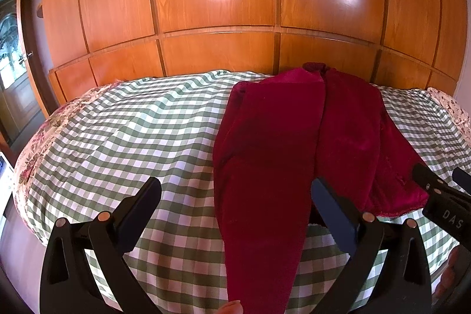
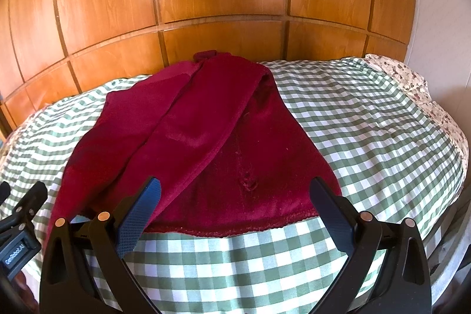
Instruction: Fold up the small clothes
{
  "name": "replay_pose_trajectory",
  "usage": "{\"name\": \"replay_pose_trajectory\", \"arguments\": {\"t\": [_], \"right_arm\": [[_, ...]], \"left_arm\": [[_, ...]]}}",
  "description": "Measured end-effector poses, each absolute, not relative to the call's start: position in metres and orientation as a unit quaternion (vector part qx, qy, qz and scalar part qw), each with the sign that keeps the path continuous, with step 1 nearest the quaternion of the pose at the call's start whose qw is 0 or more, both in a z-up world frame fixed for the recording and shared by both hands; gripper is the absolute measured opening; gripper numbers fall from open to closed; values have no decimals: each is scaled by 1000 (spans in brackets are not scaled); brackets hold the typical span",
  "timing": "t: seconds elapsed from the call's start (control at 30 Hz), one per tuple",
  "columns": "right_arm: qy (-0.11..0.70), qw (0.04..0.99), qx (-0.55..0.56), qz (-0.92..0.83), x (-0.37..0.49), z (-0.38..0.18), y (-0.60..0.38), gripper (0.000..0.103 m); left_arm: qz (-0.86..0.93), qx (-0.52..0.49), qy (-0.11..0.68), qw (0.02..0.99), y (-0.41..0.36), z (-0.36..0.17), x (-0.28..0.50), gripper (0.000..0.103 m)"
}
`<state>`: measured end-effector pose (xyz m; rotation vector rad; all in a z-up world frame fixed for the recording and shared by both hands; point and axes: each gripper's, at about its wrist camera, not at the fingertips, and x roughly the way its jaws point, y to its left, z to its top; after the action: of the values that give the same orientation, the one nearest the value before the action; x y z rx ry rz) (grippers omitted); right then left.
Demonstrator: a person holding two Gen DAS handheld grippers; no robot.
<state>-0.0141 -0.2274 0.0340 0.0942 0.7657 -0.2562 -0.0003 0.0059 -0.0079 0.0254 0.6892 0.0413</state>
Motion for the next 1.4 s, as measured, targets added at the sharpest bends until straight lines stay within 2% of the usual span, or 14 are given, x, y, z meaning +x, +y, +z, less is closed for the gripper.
{"name": "replay_pose_trajectory", "arguments": {"t": [0.73, 0.77, 0.83, 0.93, 1.17, 1.23, 1.27, 1.3, 1.33, 1.37, 1.4], "right_arm": [[403, 908, 90, -77, -1, 18, -236, 99], [405, 907, 96, -70, 1, 17, -234, 97], [412, 903, 109, -54, 9, 15, -236, 82], [430, 892, 136, -28, 26, 7, -241, 68], [476, 864, 164, 11, 76, -21, -233, 53], [493, 855, 158, 20, 88, -31, -226, 44], [501, 851, 153, 20, 95, -36, -223, 40], [501, 852, 149, 21, 97, -37, -221, 30], [498, 855, 142, 24, 98, -35, -219, 17], [493, 860, 131, 30, 99, -31, -219, 12], [489, 862, 128, 35, 98, -26, -220, 10]], "left_arm": [[18, 14, 359, 933, 18, -22, 10, 101], [11, 15, 360, 933, 18, -23, 11, 101], [-13, 21, 361, 932, 17, -27, 12, 101], [-51, 17, 377, 924, 19, -36, 12, 101], [-120, 41, 397, 909, 20, -49, -2, 101], [-138, 43, 408, 901, 15, -57, -2, 99], [-140, 47, 418, 896, 13, -61, 0, 89], [-140, 55, 431, 890, 10, -67, 2, 72], [-139, 62, 446, 882, 7, -74, 5, 66], [-138, 67, 459, 875, 5, -80, 8, 47], [-132, 75, 469, 870, 4, -86, 10, 15]]}}
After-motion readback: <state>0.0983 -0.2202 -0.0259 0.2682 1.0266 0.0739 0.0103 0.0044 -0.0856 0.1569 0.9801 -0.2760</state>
